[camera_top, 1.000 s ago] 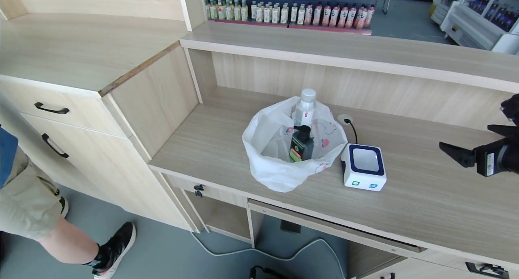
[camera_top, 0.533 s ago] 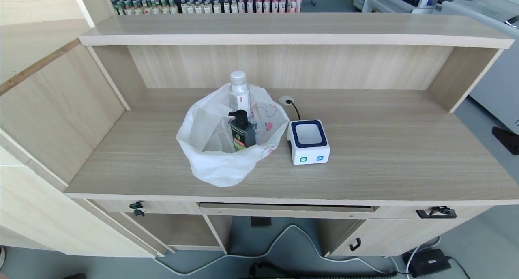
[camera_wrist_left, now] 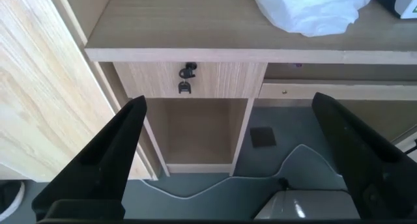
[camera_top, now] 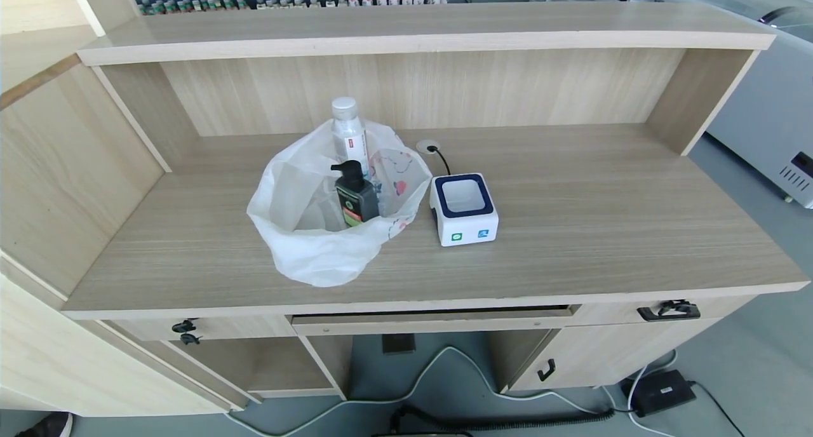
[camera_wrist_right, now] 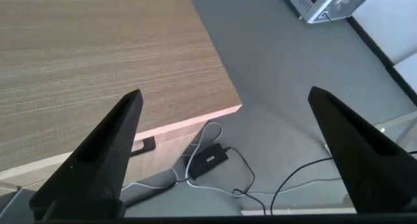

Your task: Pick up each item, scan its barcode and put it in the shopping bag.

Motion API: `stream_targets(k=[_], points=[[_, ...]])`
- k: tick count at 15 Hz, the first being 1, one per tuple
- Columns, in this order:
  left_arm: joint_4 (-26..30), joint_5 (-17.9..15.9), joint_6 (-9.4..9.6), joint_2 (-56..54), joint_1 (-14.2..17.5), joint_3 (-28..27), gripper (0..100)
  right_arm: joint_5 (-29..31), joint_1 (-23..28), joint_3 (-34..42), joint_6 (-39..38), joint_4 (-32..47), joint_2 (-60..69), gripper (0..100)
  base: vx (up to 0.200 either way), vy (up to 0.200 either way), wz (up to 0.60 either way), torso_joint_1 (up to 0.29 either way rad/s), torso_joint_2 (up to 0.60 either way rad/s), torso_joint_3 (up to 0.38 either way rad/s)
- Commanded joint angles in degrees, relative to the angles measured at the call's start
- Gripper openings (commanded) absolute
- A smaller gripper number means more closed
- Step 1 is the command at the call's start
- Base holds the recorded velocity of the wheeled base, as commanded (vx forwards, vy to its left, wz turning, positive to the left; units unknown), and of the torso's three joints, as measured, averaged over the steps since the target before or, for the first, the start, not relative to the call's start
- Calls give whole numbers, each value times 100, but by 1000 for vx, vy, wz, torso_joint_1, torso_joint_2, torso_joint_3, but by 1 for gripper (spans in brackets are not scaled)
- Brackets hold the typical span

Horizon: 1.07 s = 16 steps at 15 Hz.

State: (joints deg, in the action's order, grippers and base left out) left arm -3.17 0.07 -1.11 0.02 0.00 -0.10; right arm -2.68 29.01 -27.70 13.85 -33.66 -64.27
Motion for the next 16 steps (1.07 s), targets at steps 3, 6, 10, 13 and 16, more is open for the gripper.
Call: stream_targets(k=[3,6,10,13,16], points=[[-8,1,-3,-2,0,1,100,-22,-80,1144,-814,8,1127,100,0,0,0,0,0,0],[-8,1,-3,-2,0,1,100,189,-467,2172,-849,-27,1936,100,0,0,0,0,0,0],[-8,1,-3,-2,0,1,100,1112,-2093,2770,-866,975,3773,100,0,0,0,0,0,0],[-8,1,-3,-2,0,1,100,1068,-2427,2770,-1086,2135,4994,100,0,0,0,0,0,0],[-8,10,-3,-2,0,1,100,927,-2409,2770,-1183,3093,5882,100,0,0,0,0,0,0]])
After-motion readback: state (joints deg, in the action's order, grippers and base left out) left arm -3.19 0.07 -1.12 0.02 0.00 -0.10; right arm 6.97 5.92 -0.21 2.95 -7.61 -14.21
